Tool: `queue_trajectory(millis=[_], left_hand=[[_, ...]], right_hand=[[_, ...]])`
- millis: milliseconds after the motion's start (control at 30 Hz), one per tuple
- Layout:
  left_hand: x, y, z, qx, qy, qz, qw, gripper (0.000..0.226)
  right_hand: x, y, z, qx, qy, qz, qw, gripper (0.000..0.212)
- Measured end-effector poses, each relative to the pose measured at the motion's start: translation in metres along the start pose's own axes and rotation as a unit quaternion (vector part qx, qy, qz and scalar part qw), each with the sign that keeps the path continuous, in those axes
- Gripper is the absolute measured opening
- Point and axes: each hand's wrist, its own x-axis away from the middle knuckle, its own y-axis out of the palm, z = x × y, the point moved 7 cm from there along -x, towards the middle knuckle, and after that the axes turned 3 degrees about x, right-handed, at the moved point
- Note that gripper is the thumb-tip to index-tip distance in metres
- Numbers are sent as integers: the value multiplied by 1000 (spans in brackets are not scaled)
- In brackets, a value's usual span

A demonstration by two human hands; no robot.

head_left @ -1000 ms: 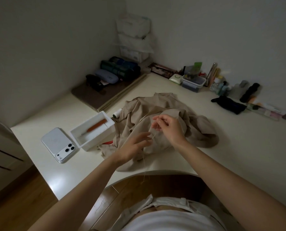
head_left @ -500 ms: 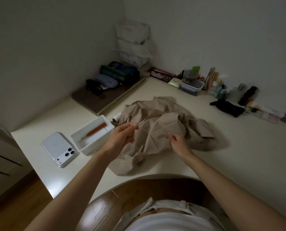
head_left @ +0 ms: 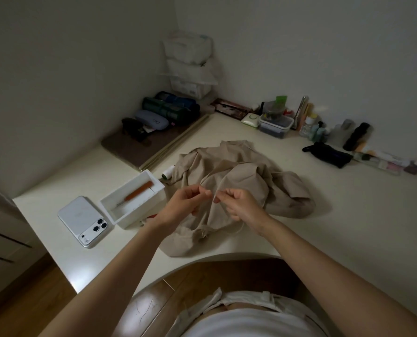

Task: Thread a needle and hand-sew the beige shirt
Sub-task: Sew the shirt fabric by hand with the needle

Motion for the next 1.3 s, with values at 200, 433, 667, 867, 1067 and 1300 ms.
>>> queue_trajectory(millis=[200, 433, 667, 867, 1067, 1300], left_hand=[[5, -9, -5, 105, -12, 3, 994, 22], [8, -9, 18, 187, 61, 4, 980, 24], [14, -2, 32, 129, 79, 10, 988, 11], [-1, -2, 23, -184, 43, 41, 981, 21], [-31, -22, 31, -270, 56, 145, 950, 12], [-9, -25, -20, -245, -16, 167, 955, 21]], right_hand=[[-5, -31, 41, 27, 115, 83, 990, 20], [-5, -52, 89, 66, 260, 159, 950, 23], [-2, -60, 88, 171, 200, 144, 954, 32], [1, -57, 79, 135, 115, 169, 969, 24], [-1, -61, 65, 155, 103, 194, 963, 35], [-2, -49, 54, 220, 82, 162, 958, 36]])
